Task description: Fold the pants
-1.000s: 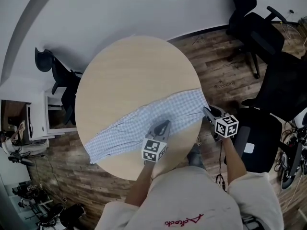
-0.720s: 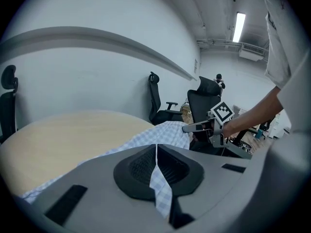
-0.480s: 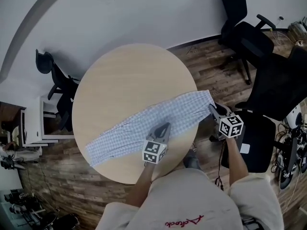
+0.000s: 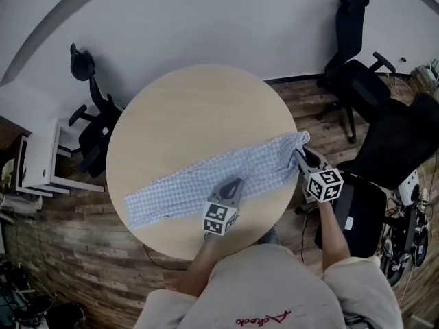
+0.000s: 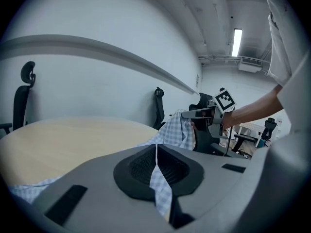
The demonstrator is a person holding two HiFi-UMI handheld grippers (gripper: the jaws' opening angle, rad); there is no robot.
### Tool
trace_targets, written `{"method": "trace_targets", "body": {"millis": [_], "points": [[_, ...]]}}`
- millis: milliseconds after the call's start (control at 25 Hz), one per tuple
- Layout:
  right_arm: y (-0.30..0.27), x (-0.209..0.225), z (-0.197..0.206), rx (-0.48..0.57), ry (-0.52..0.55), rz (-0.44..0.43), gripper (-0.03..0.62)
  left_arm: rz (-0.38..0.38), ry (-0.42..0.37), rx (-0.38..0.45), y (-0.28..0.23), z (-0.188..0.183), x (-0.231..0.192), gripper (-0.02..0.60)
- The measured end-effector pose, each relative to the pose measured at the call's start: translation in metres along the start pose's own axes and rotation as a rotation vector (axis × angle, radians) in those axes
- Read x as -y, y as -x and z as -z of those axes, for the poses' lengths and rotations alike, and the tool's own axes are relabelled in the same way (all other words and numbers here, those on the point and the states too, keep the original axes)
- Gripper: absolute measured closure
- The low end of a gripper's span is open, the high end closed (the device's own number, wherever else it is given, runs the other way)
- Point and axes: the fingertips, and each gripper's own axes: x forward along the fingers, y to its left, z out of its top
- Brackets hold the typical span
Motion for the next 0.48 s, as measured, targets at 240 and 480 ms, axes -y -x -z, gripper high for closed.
{"method": "trace_targets", "body": {"millis": [240,480], "points": [[-0.026,-0.087,-0.013,-0.047,0.134,-0.085,0.499,-0.049,0.064,0.073,0.045,0.000,-0.035,0.545],[-0.060,-0.181,0.022,-0.146,0.235,-0.204,0.499,-0.113,0.126,0.099,0.086,0.015,-0.075,0.545]]}}
